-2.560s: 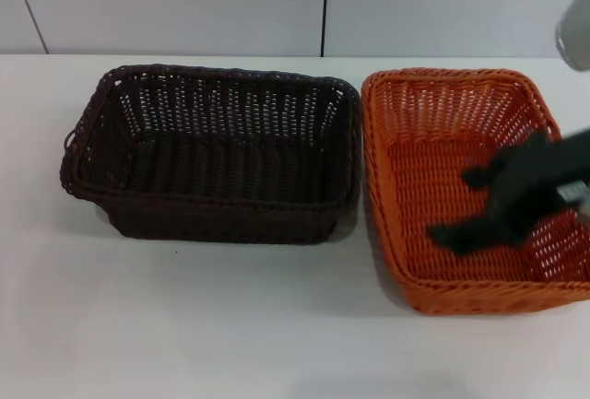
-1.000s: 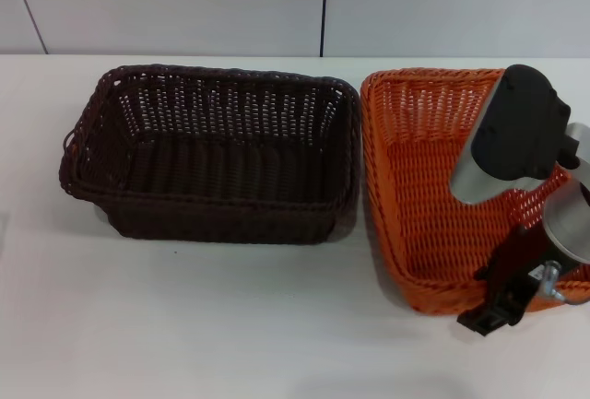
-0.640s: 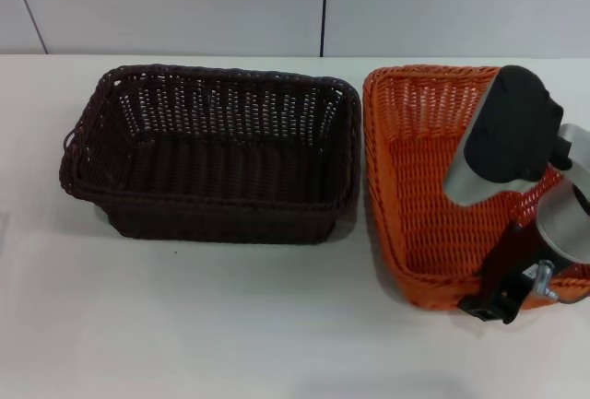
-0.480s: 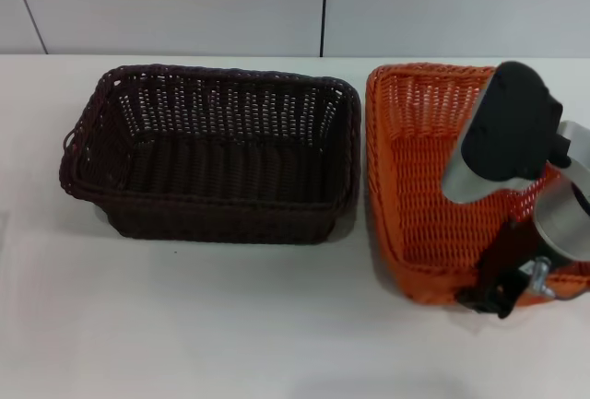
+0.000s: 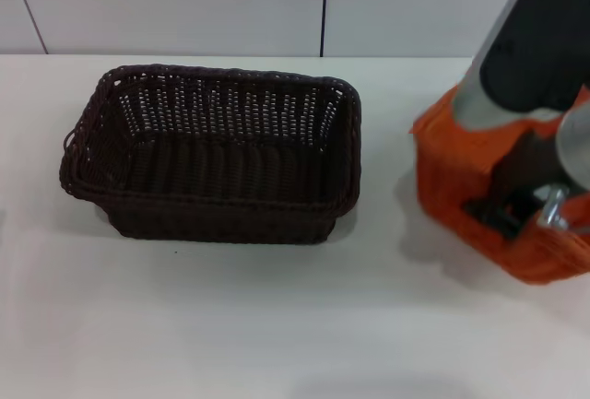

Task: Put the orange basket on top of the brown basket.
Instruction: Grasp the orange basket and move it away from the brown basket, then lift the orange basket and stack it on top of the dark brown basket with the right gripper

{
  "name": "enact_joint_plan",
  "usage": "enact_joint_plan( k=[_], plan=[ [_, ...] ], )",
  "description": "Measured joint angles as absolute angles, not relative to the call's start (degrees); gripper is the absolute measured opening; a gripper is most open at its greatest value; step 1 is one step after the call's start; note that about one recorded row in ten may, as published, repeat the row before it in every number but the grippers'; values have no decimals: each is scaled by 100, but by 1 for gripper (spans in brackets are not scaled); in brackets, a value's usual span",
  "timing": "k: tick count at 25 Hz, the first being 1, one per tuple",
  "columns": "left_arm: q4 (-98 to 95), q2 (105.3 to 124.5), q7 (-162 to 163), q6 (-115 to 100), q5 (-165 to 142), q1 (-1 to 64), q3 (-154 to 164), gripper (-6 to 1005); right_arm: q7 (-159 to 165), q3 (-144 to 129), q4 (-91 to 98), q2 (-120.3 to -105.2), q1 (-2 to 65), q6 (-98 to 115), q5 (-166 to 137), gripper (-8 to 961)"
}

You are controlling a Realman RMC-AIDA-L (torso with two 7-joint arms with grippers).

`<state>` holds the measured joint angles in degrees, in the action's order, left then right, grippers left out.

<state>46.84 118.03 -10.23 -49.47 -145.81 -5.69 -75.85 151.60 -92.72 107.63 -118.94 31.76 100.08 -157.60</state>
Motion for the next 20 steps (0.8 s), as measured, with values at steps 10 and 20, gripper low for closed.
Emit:
enact_joint_plan(
  k=[10,20],
  plan=[
    [4684,11795,-1007,-4989,-14581,-572,-7585,793,14790,-9566,11379,-11882,3605,9823,-16464,139],
    [4660,11811,-993,-4992,-14571,-587,-7541,793,11822,-10625,11159,-11899,3605,8649,-16700,139]
  ],
)
